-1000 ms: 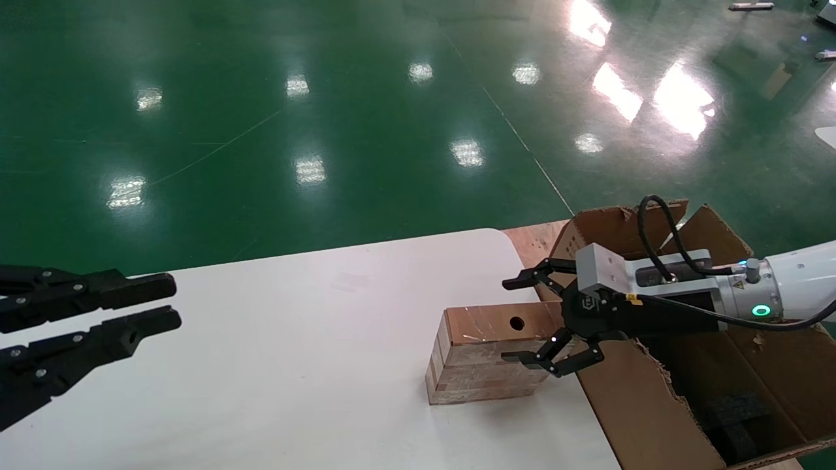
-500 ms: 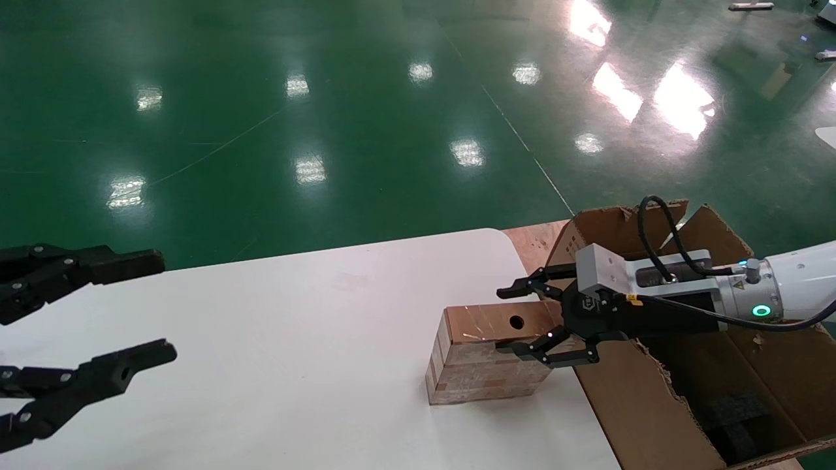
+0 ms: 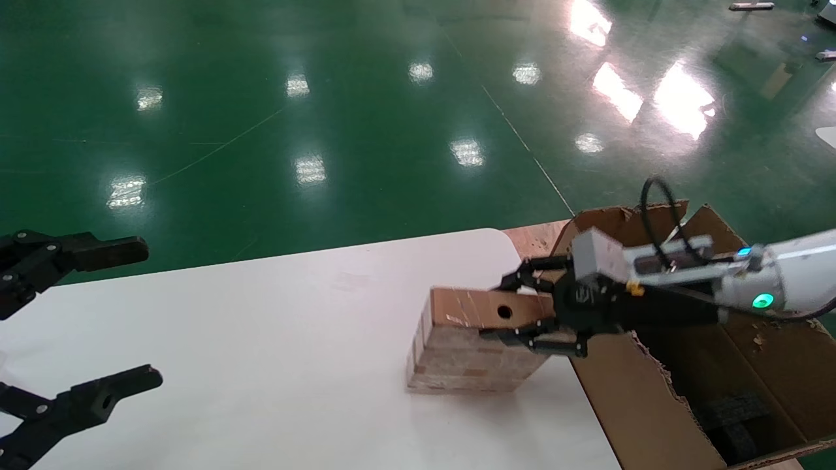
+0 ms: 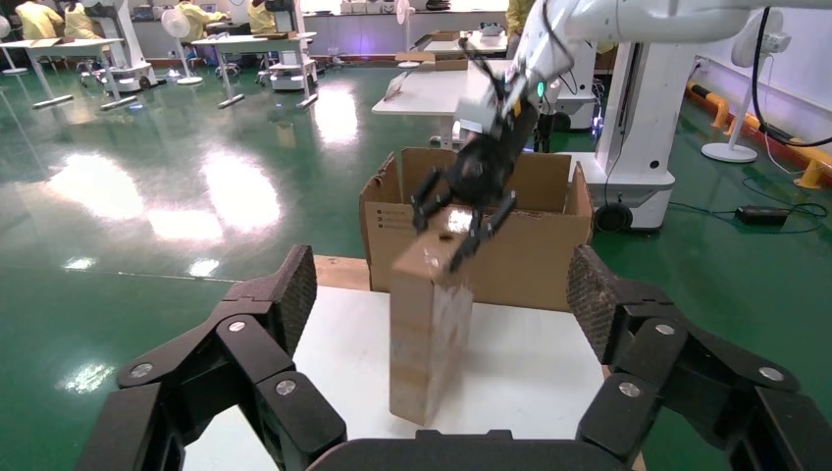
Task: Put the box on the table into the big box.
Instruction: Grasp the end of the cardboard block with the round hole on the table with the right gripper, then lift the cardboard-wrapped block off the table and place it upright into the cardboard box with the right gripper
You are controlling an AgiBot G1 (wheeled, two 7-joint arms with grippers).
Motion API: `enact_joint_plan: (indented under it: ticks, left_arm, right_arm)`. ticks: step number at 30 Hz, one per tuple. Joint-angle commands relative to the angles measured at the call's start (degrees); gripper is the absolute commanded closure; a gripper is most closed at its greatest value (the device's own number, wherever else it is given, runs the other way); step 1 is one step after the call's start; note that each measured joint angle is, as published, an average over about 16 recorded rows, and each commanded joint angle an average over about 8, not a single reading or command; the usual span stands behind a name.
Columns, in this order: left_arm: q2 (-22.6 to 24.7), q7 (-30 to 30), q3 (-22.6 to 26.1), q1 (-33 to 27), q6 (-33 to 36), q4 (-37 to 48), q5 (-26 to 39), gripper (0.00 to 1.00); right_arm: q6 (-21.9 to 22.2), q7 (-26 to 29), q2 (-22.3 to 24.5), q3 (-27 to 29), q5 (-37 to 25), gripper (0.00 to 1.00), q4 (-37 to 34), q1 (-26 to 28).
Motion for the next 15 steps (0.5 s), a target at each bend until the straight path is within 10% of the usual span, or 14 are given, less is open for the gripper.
enact_joint_plan:
  ticks: [1,15]
  left_arm:
    - [0.00,0.00,0.00,0.00,0.00,0.00,0.00,0.00]
    - [0.00,0.00,0.00,0.00,0.00,0.00,0.00,0.00]
  right_arm:
    - [-0.16,2.08,0.92,-0.09,1.26,1.00,2.83,0.68]
    - [2.23,12.91,11.64,3.01,-1.95,1.00,-0.15,19.83]
